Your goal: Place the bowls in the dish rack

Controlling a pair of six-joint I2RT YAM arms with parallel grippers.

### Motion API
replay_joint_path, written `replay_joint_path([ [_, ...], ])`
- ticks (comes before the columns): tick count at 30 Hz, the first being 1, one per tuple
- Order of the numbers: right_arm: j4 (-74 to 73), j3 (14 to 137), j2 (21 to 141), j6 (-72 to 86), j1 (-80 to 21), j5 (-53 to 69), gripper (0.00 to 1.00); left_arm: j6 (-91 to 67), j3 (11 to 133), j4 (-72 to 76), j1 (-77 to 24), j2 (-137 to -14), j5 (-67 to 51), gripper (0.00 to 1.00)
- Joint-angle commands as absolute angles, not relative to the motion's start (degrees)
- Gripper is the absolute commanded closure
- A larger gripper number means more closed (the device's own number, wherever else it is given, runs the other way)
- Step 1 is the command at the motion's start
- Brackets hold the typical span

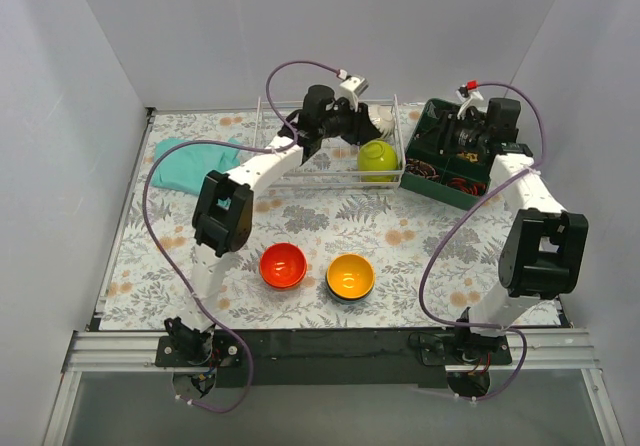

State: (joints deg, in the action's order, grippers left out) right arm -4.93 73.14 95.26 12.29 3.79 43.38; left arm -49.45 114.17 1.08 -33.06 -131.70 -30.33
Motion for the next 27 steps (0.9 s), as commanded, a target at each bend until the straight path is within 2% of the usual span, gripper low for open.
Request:
replay_joint_path([
  [1,-9.75,74.53,89.92,4.76,3.52,42.98,0.50,-47.73,106.66,-1.76,-30.15,-115.01,-30.06,0.67],
  [3,-14.47,74.88,87.72,-2.78,2.20,42.63,0.48,-47.72,101.98,-3.33,-28.31,-109.98,-29.45,0.58],
  [4,-16.68,75.23,86.84,-6.21,0.11,42.37,0.47,-47.81,97.17,-3.86,-27.60,-105.08,-27.79,0.47],
  [7,-25.29,75.24,82.81,-22.81,-8.31,40.35,0.45,-47.29,85.49,-6.85,-24.44,-94.36,-25.06,0.31],
  [9,-29.24,72.26,79.03,-32.28,-12.29,38.77,0.45,-47.02,79.92,-8.78,-21.54,-89.58,-24.17,0.25],
  [12,-32.85,66.91,74.72,-38.82,-19.58,36.74,0.44,-45.71,69.11,-11.51,-17.15,-80.53,-26.72,0.23],
  [18,-35.07,55.57,69.70,-49.56,-35.66,29.89,0.46,-41.22,54.70,-17.05,-15.38,-66.22,-20.32,0.21],
  [22,-36.64,51.95,69.70,-52.46,-45.94,27.16,0.47,-39.91,49.40,-17.84,-14.68,-59.42,-16.54,0.21],
  [27,-39.64,51.41,71.28,-57.47,-50.80,25.58,0.47,-37.53,46.15,-19.95,-13.36,-54.50,-14.94,0.20],
])
